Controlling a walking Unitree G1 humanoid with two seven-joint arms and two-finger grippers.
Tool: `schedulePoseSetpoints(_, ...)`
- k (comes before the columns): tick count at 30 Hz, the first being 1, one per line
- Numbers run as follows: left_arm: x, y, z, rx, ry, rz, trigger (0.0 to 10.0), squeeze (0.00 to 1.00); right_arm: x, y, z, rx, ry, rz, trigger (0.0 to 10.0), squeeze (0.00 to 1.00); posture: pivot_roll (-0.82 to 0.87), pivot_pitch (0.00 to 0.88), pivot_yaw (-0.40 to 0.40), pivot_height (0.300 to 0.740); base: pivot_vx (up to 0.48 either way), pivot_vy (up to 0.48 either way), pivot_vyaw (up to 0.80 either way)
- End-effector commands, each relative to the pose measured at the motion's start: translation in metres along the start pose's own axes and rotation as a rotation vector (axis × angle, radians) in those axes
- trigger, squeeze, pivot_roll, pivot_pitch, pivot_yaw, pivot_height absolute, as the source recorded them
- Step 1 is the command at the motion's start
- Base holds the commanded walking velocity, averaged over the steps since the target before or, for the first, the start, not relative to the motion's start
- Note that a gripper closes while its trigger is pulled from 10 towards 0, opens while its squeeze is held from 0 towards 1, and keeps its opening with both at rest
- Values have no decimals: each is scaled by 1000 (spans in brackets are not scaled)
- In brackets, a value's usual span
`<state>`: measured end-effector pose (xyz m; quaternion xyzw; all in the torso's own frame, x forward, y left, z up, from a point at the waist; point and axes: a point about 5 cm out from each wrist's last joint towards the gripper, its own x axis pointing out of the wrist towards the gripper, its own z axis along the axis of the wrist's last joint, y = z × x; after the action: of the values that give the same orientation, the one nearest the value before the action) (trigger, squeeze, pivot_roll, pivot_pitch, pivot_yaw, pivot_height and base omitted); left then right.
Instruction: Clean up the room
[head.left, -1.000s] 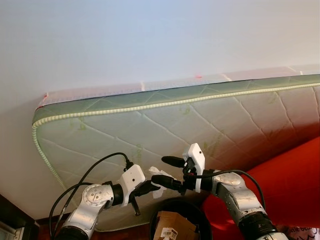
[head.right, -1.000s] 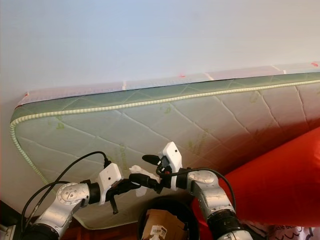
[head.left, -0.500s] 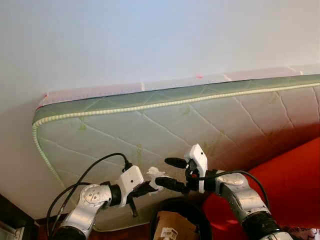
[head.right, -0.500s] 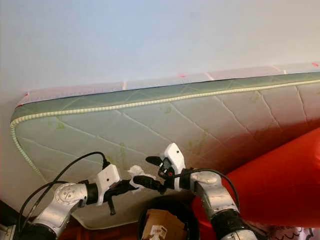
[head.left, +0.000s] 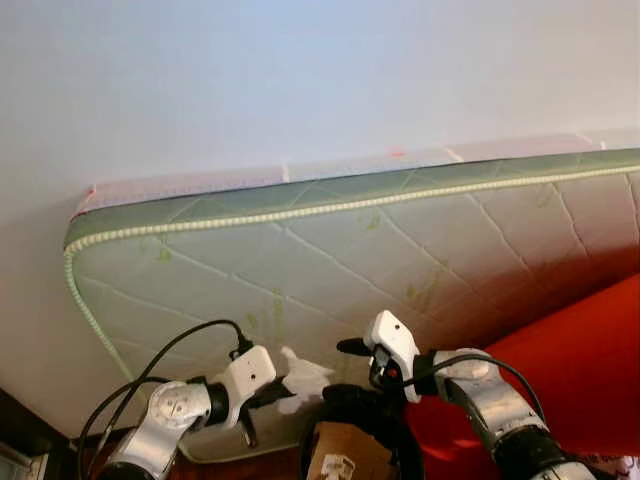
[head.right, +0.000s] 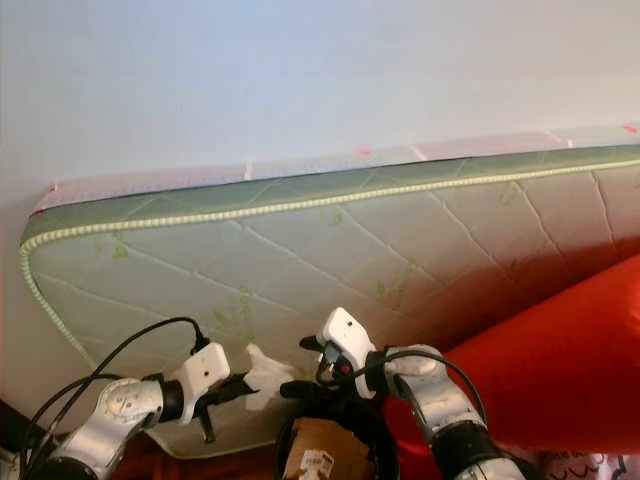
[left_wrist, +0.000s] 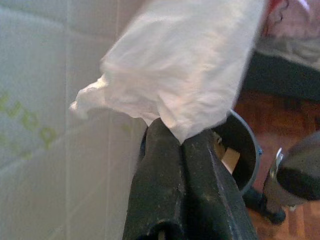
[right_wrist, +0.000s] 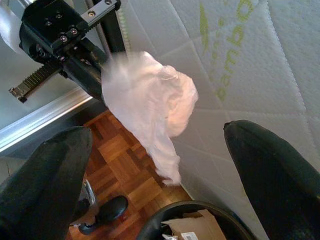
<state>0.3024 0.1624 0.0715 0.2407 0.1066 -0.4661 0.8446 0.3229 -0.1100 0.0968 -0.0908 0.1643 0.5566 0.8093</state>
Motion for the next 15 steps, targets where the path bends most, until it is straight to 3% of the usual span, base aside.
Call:
schedulePoseSetpoints(1,-1,-5,-7,3,29,-12,0,0,-2,0,-6,1,26,0,10000,0,78,136,-86,740,0,0,0)
schedulePoseSetpoints(8,-3,-4,-16,45,91,16,0,0,-5,-6,-11,-26,72,-52,10000,0,78,135,-85,740,0,0,0)
schedulePoseSetpoints(15,-5,14,-1,23,-18,201,0,0,-7,-20,-12,-1,74,-225,10000,0,81,129,-84,740,0,0,0)
